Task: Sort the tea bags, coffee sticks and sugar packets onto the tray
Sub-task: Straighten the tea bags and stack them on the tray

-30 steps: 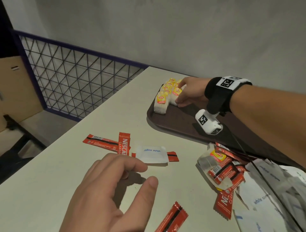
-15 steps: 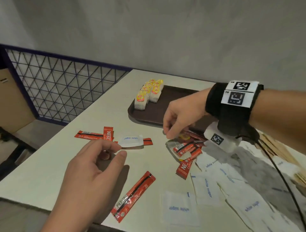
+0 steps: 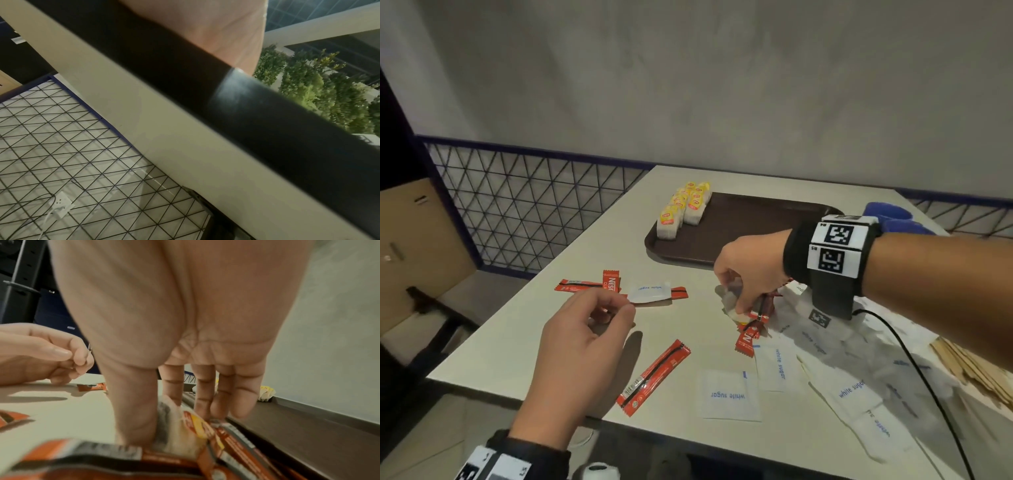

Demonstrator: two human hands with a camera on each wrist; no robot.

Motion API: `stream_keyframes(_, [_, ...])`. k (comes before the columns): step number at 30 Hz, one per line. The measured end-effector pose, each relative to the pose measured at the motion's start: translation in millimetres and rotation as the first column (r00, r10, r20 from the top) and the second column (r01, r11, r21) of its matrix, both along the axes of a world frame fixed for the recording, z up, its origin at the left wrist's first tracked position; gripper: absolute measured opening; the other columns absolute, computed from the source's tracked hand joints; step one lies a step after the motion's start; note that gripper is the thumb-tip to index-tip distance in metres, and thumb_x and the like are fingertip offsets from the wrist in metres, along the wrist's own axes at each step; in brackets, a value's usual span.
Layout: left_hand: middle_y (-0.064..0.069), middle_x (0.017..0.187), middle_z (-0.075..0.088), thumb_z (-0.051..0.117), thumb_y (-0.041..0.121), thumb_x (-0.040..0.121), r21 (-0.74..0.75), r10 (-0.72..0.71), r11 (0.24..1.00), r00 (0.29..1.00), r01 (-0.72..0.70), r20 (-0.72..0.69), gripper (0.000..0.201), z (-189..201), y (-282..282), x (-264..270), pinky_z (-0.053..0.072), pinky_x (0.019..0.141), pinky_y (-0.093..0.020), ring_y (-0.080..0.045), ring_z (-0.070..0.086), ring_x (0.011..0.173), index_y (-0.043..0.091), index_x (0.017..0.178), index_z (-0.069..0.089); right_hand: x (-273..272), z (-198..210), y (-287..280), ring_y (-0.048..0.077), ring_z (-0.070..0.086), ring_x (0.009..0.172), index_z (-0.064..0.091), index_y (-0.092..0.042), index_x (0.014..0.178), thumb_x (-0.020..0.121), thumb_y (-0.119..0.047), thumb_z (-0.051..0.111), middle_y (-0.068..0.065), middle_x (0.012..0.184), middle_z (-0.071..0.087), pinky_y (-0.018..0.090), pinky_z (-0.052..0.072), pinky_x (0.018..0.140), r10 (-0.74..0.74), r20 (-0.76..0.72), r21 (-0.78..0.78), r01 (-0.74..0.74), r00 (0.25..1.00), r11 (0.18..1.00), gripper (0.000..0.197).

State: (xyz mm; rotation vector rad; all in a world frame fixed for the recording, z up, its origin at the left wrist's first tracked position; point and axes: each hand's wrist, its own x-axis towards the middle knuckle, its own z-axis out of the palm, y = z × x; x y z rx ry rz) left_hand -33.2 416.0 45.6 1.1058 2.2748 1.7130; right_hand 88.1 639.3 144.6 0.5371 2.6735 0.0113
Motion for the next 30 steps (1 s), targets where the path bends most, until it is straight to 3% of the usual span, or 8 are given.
stream_keyframes(5, [0.009,0.096,0.069,0.067,0.014,0.096,0.124,0.006,0.992,0.999,-0.010,0.040,0.011,7.6,-4.8,9.4,0.051,0.069,-0.019,0.001,0.063,0.087,0.023,0.090,0.071,17.8,17.6,-7.3,0.011,0.061,0.077,0.064,-0.023,0.098,0.082,-0.038,0.083,-0.008,0.089,0.066,0.026,0.054,0.068,-0.096,-0.236,-0.268,0.031,0.967,0.963,0.030])
stream_keyframes(10, [0.008,0.094,0.072,0.069,0.011,0.095,0.297,-0.187,0.946,0.966,0.129,0.178,0.012,17.9,4.2,47.0,0.058,0.066,-0.022,-0.007,0.071,0.082,0.022,0.099,0.070,37.8,30.6,-14.2,0.021,0.069,0.078,0.066,-0.008,0.104,0.081,-0.026,0.084,0.008,0.096,0.076,0.036,0.057,0.070,-0.405,-0.387,-0.686,0.035,0.828,0.727,0.034])
stream_keyframes(15, [0.002,0.114,0.069,0.081,0.017,0.087,0.343,-0.400,0.893,0.862,0.290,0.313,0.039,17.1,29.3,70.4,0.060,0.072,-0.031,-0.028,0.074,0.090,0.037,0.114,0.060,49.2,23.1,-25.7,0.018,0.067,0.072,0.062,-0.004,0.113,0.088,-0.016,0.077,0.008,0.087,0.073,0.028,0.052,0.057,-0.566,-0.218,-0.900,0.060,0.795,0.432,0.032])
stream_keyframes(18, [0.012,0.113,0.067,0.074,0.007,0.073,0.384,-0.434,0.862,0.872,0.330,0.226,0.055,9.0,30.0,77.6,0.058,0.078,-0.028,-0.020,0.073,0.094,0.038,0.115,0.056,54.3,13.3,-32.6,0.013,0.062,0.062,0.061,-0.009,0.099,0.090,-0.017,0.076,0.008,0.083,0.070,0.024,0.046,0.051,-0.597,-0.110,-0.953,0.086,0.795,0.290,0.019])
stream_keyframes(20, [0.009,0.114,0.067,0.071,0.001,0.076,0.359,-0.403,0.871,0.906,0.336,0.127,0.056,4.5,28.0,80.4,0.057,0.078,-0.028,-0.020,0.071,0.099,0.037,0.115,0.056,57.1,7.2,-35.2,0.015,0.062,0.061,0.059,-0.012,0.090,0.090,-0.018,0.076,0.009,0.081,0.069,0.023,0.045,0.051,-0.614,-0.072,-0.965,0.100,0.786,0.242,0.018])
stream_keyframes(22, [0.003,0.121,0.062,0.070,-0.009,0.082,0.322,-0.341,0.891,0.940,0.320,0.010,0.057,0.8,28.5,80.5,0.059,0.080,-0.036,-0.026,0.067,0.107,0.039,0.111,0.059,59.3,2.6,-37.5,0.018,0.065,0.062,0.059,-0.012,0.088,0.091,-0.020,0.075,0.010,0.081,0.070,0.022,0.048,0.051,-0.625,-0.039,-0.968,0.126,0.779,0.217,0.018])
stream_keyframes(25, [0.006,0.115,0.061,0.074,0.001,0.088,0.331,-0.281,0.897,0.956,0.294,-0.089,0.035,-0.1,28.7,79.4,0.059,0.079,-0.045,-0.027,0.065,0.105,0.033,0.101,0.068,61.5,-0.9,-42.1,0.021,0.068,0.067,0.060,-0.010,0.093,0.092,-0.019,0.073,0.016,0.088,0.070,0.021,0.053,0.052,-0.625,0.018,-0.975,0.152,0.780,0.161,0.017])
stream_keyframes(30, [0.010,0.106,0.064,0.073,0.023,0.087,0.356,-0.268,0.893,0.961,0.274,-0.068,0.010,-0.6,28.3,77.1,0.061,0.076,-0.046,-0.023,0.067,0.101,0.030,0.093,0.073,68.2,-3.5,-42.3,0.026,0.073,0.078,0.066,-0.003,0.112,0.093,-0.018,0.072,0.020,0.102,0.068,0.025,0.062,0.062,-0.662,0.087,-0.990,0.137,0.744,0.024,0.025])
